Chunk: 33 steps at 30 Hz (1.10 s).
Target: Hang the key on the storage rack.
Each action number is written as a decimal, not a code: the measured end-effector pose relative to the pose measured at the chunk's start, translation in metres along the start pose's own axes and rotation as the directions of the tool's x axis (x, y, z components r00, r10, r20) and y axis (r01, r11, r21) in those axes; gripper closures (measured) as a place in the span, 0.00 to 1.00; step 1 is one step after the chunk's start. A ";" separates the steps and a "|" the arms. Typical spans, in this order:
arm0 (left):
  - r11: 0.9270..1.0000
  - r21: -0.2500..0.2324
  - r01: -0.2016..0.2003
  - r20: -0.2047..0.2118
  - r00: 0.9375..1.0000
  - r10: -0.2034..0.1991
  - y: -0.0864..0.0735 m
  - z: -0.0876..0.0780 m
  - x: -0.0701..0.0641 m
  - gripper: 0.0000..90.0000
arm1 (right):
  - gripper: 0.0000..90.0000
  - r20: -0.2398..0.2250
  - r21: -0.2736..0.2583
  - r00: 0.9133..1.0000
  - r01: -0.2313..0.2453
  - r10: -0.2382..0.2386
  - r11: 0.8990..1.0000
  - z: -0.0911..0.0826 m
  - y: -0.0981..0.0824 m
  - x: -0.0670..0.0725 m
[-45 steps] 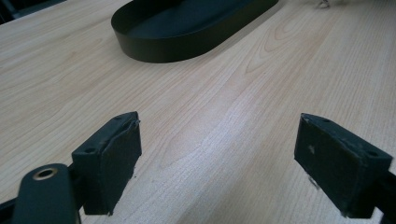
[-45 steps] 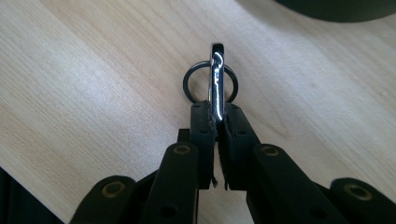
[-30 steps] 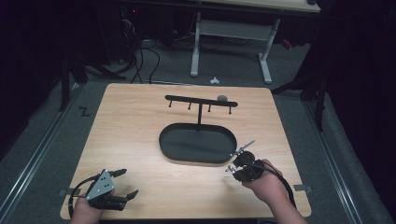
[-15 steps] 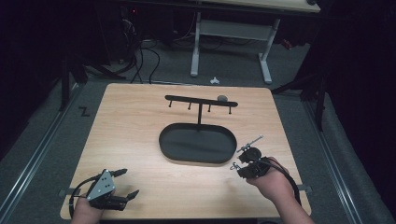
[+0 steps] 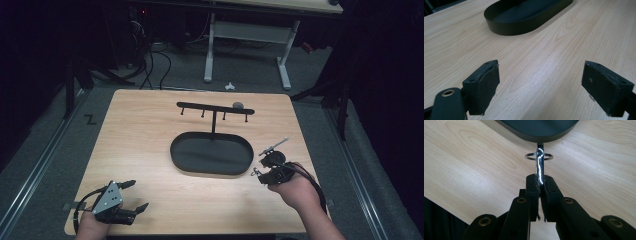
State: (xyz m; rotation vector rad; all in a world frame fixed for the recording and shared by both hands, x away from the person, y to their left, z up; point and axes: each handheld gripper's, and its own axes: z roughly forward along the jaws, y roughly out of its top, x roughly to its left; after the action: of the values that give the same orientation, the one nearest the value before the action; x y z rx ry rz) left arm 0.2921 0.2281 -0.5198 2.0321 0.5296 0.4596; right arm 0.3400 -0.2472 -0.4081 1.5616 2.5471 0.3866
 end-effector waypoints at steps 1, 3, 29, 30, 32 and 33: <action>1.000 0.000 0.000 0.001 1.000 0.000 0.000 0.000 0.000 0.17 | 0.94 0.004 -0.002 1.000 0.002 -0.002 1.000 -0.002 0.001 -0.001; 1.000 0.001 0.000 0.000 1.000 0.000 0.000 0.000 0.000 0.17 | 0.94 -0.002 -0.002 1.000 -0.010 0.010 1.000 -0.003 0.002 -0.001; 1.000 0.000 0.004 0.003 1.000 -0.004 0.000 0.000 0.000 0.17 | 0.94 0.012 -0.039 1.000 -0.028 0.028 0.999 -0.036 0.031 -0.006; 1.000 0.000 0.004 0.003 1.000 -0.004 0.000 0.000 0.000 0.17 | 0.94 0.010 -0.040 0.999 -0.033 0.033 0.999 -0.037 0.032 -0.006; 1.000 0.001 0.005 0.004 1.000 -0.005 0.000 0.000 0.000 0.17 | 0.94 0.007 -0.045 0.999 -0.038 0.038 0.998 -0.040 0.034 -0.007; 1.000 0.002 0.005 0.004 1.000 -0.005 0.000 0.000 0.000 0.17 | 0.94 0.005 -0.049 0.999 -0.039 0.039 0.998 -0.041 0.035 -0.008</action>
State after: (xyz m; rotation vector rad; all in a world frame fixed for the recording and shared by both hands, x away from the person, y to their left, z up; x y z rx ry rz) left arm 0.2922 0.2286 -0.5201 2.0325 0.5327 0.4524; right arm 0.3640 -0.2449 -0.3593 1.5947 2.4867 0.4436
